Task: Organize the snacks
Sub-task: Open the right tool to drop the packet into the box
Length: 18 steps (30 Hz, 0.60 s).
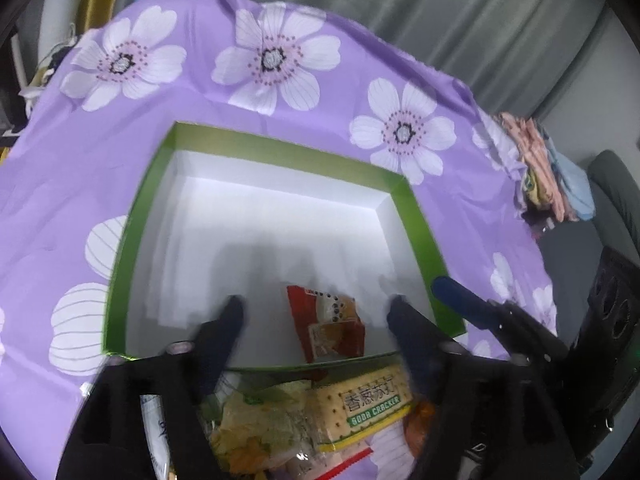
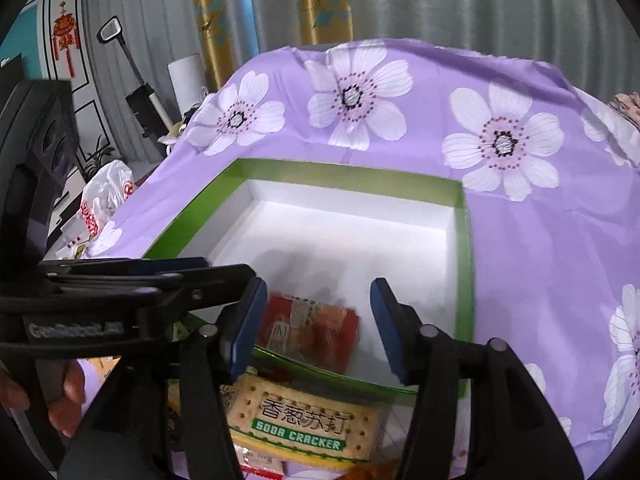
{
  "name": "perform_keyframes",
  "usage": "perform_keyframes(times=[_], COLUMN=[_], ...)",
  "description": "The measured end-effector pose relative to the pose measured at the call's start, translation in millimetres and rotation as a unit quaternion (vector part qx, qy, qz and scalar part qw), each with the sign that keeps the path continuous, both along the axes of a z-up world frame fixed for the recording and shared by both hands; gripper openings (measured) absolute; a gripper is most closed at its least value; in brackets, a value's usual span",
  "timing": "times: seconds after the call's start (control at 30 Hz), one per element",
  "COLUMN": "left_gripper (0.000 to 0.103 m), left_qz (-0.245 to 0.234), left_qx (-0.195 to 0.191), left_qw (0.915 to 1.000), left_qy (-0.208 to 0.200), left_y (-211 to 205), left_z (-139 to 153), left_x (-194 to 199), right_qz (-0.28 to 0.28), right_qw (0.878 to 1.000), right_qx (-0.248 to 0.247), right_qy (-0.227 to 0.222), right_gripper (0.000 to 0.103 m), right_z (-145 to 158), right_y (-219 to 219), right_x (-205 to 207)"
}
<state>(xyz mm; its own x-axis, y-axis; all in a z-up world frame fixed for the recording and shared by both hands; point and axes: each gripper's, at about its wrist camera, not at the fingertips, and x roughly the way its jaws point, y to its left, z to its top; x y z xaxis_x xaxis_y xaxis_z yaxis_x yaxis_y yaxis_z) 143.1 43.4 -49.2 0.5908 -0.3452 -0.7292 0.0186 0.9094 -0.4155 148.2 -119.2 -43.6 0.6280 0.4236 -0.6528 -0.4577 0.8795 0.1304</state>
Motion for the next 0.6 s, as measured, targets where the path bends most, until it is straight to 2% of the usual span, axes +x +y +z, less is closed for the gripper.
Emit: perform_keyframes(times=[0.17, 0.3, 0.4, 0.6], left_gripper=[0.083, 0.095, 0.096, 0.097], left_qz=[0.012, 0.019, 0.024, 0.025], left_qx=[0.055, 0.078, 0.094, 0.123], left_qw=[0.9981, 0.9962, 0.9945, 0.9907], left_qy=[-0.023, -0.034, -0.041, -0.053], left_y=[-5, -8, -9, -16], left_z=[19, 28, 35, 44], left_x=[-19, -37, -53, -82], right_qz=[-0.002, -0.002, -0.004, -0.008], right_qw=[1.0, 1.0, 1.0, 1.0], right_qx=[-0.002, 0.006, 0.011, 0.013], right_qy=[-0.019, -0.018, -0.017, -0.004], right_gripper=[0.068, 0.081, 0.09, 0.091], right_z=[12, 17, 19, 21], right_y=[-8, -13, -18, -28], right_x=[-27, -54, -74, -100])
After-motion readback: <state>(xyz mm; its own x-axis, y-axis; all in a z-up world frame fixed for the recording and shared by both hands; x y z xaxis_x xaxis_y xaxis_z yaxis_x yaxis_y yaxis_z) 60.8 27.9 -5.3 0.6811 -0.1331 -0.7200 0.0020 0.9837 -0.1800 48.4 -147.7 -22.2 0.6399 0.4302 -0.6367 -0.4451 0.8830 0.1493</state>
